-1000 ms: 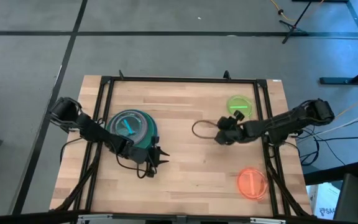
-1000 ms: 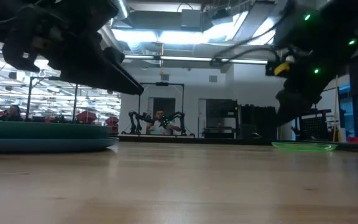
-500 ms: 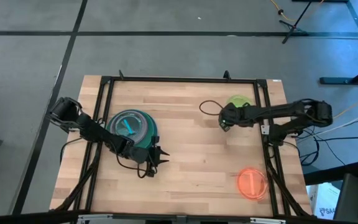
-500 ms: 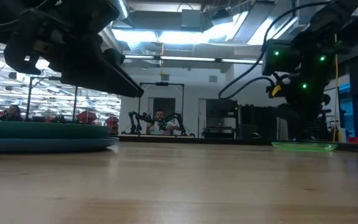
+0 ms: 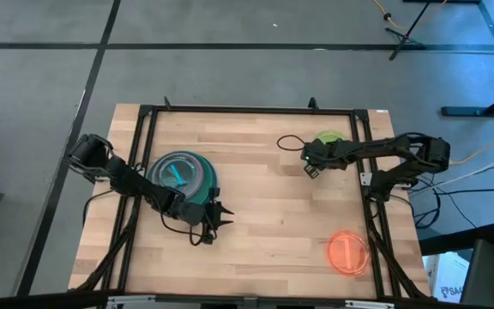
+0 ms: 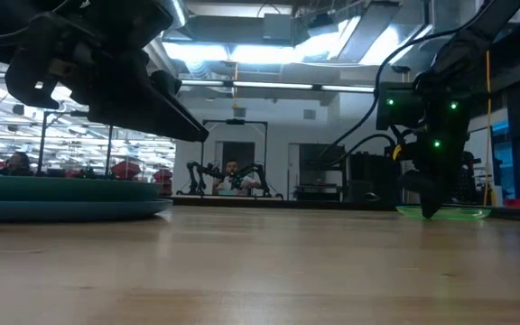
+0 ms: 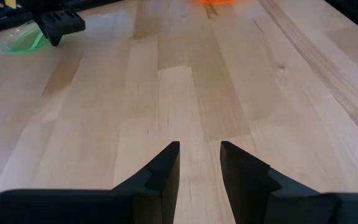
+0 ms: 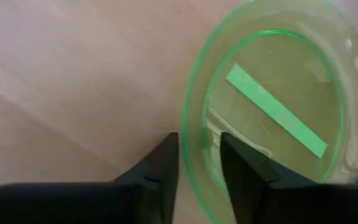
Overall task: Stack plastic plates
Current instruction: Stack the small light green plate on top of the small blue plate
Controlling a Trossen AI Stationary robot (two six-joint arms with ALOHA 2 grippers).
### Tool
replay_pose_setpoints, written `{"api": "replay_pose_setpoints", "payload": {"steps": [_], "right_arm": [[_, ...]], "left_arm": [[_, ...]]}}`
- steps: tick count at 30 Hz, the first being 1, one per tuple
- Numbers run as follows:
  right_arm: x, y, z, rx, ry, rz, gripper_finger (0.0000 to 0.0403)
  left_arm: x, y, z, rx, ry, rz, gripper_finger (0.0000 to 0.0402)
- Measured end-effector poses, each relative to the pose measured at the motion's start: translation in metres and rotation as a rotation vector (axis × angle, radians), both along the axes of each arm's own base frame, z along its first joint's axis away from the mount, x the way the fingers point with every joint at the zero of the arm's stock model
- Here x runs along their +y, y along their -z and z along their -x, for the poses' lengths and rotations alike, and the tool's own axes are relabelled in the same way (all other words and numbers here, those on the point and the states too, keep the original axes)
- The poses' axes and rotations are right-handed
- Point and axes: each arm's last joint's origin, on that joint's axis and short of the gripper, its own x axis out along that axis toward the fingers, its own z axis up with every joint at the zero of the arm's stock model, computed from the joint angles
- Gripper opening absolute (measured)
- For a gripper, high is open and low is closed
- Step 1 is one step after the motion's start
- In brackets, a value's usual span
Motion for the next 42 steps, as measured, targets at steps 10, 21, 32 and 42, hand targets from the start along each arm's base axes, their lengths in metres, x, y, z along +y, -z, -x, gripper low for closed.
{"api": "replay_pose_setpoints", "payload": {"steps": [10, 21, 32, 42], "right_arm": [[0.008, 0.001, -0.01, -0.009, -0.181, -0.017, 0.0015], [0.064, -0.021, -0.046, -0.066, -0.593, 0.036, 0.0003], [0.131, -0.042, -0.074, -0.33, -1.045, 0.068, 0.0002], [0.162, -0.041, -0.079, -0.482, -1.168, -0.037, 0.0002]], "left_arm": [[0.0, 0.0, 0.0, 0.0, 0.0, 0.0, 0.0109], [0.0, 0.0, 0.0, 0.0, 0.0, -0.001, 0.0109], [0.0, 0.0, 0.0, 0.0, 0.0, -0.001, 0.0109], [0.0, 0.0, 0.0, 0.0, 0.0, -0.001, 0.0109]]}}
